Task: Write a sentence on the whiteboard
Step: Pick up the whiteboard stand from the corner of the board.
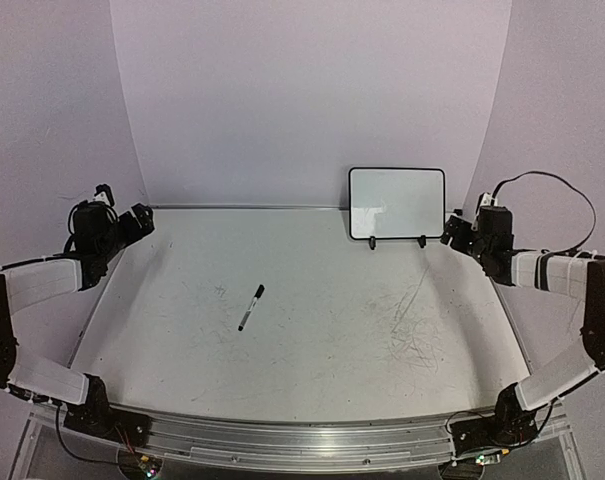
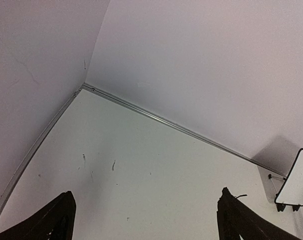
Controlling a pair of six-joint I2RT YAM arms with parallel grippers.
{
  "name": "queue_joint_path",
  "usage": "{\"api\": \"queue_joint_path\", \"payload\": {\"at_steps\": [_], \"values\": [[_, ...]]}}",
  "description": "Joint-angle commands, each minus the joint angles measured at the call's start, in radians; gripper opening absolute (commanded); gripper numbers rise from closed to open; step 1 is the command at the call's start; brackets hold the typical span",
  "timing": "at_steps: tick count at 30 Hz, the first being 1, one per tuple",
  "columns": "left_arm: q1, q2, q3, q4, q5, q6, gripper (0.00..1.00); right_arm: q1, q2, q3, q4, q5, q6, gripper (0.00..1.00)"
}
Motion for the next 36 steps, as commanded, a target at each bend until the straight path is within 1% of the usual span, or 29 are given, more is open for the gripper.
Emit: {"api": "queue_joint_path", "payload": {"at_steps": [1,6,14,17,21,27,30,34,36], "values": [[0.000,-0.002,0.010,0.035,0.058,-0.021,0.99,0.029,0.037,0.071,0.016,-0.044,0.028,0.98],[0.000,0.029,0.016,0.029,0.090,-0.042,0.99,0.077,0.146,0.161,-0.004,-0.061,0.033,0.98],[0.000,0.092,0.035,0.015,0.192,-0.098,0.99,0.165,0.403,0.419,-0.110,-0.143,0.018,0.98],[0.000,0.108,0.036,0.009,0.242,-0.115,0.97,0.193,0.505,0.539,-0.203,-0.169,0.009,0.98],[0.000,0.137,0.043,-0.002,0.294,-0.129,0.96,0.216,0.624,0.663,-0.321,-0.149,-0.008,0.90],[0.000,0.189,0.064,-0.008,0.391,-0.141,0.91,0.224,0.738,0.778,-0.390,-0.149,-0.007,0.81],[0.000,0.200,0.067,-0.010,0.420,-0.143,0.90,0.224,0.793,0.826,-0.405,-0.149,-0.005,0.79],[-0.001,0.202,0.062,-0.010,0.445,-0.156,0.89,0.227,0.860,0.892,-0.417,-0.107,0.000,0.78],[-0.002,0.201,0.057,-0.010,0.455,-0.166,0.88,0.228,0.900,0.931,-0.421,-0.101,0.003,0.75]]}}
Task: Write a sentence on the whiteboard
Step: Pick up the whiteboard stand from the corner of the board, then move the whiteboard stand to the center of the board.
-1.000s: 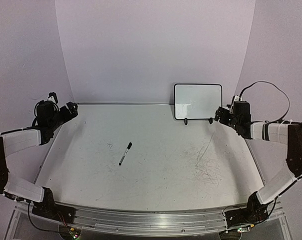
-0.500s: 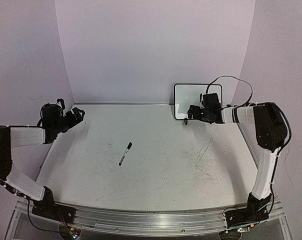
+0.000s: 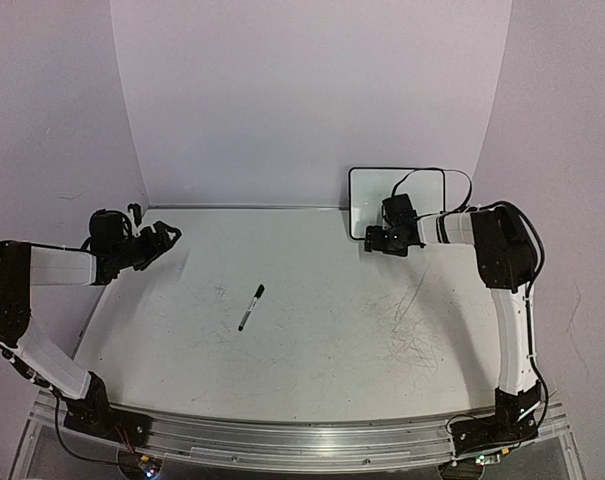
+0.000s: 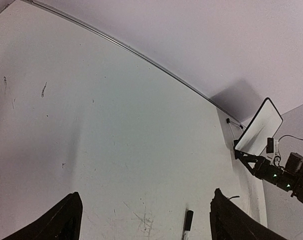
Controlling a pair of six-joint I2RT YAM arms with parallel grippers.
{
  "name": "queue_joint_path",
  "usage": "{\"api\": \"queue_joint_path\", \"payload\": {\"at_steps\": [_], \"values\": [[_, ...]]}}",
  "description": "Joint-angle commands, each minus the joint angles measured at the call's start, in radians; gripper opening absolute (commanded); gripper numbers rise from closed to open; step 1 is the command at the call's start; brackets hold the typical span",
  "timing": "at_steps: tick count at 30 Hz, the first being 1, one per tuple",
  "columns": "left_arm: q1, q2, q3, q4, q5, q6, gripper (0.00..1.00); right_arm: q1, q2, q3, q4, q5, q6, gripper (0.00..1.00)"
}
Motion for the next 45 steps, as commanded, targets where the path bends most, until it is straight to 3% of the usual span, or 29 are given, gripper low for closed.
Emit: {"api": "queue_joint_path", "payload": {"at_steps": [1,13,20,26,36,45], "values": [[-0.001,-0.003,0.028,0.001,0.055,-0.024,0.88,0.001,0.080,0.110,-0.032,0.037,0.003,0.73],[-0.001,-0.062,-0.007,0.000,0.060,-0.039,0.87,0.002,0.186,0.243,-0.076,0.020,0.002,0.53],[-0.001,-0.063,-0.010,-0.001,0.072,-0.052,0.86,0.002,0.190,0.268,-0.076,0.030,-0.020,0.26],[-0.001,-0.093,-0.031,0.000,0.068,-0.066,0.85,0.015,0.165,0.240,-0.073,0.043,-0.054,0.15],[-0.001,-0.107,-0.045,-0.001,0.074,-0.078,0.85,0.061,0.041,0.057,-0.031,0.078,-0.049,0.02],[-0.001,-0.121,-0.071,-0.001,0.085,-0.088,0.85,0.199,-0.185,-0.335,0.067,0.162,0.122,0.00]]}}
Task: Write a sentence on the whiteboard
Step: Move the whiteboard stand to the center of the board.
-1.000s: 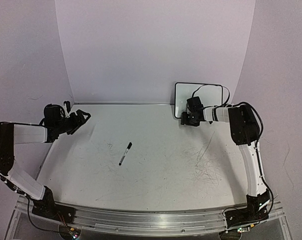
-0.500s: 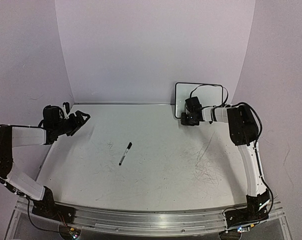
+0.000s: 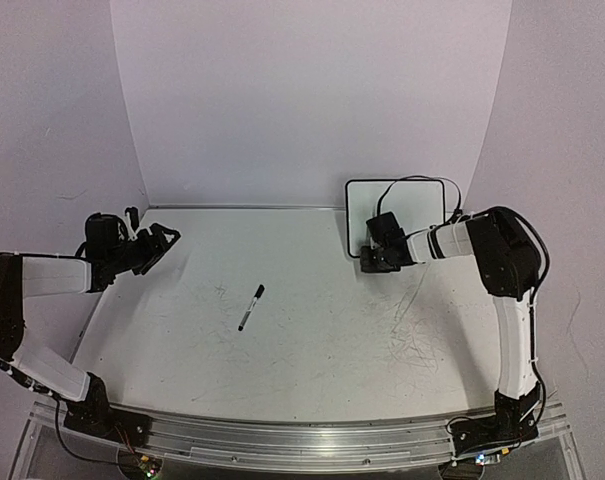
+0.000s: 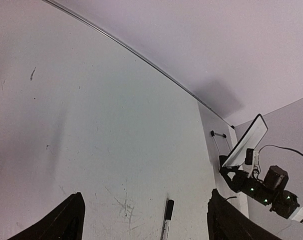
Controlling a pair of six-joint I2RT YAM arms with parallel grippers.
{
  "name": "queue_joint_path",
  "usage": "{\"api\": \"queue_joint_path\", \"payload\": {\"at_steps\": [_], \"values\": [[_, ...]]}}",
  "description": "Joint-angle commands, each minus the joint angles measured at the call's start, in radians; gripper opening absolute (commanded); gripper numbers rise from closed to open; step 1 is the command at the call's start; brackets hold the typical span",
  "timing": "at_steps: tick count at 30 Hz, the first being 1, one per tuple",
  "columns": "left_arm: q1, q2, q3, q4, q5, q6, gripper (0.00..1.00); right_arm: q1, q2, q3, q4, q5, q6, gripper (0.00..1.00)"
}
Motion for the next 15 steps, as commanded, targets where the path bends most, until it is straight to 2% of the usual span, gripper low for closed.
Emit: {"api": "queue_joint_path", "payload": {"at_steps": [1,9,15], "values": [[-0.001,-0.043,-0.020,-0.001,0.022,-0.009,0.85,0.108,-0.151,-0.208,0.013,0.024,0.179,0.00],[-0.001,-0.086,-0.068,-0.001,0.043,-0.024,0.85,0.354,-0.318,-0.460,0.023,0.060,0.499,0.00],[-0.001,-0.124,-0.107,-0.003,0.078,-0.030,0.85,0.529,-0.341,-0.487,-0.013,0.099,0.739,0.00]]}}
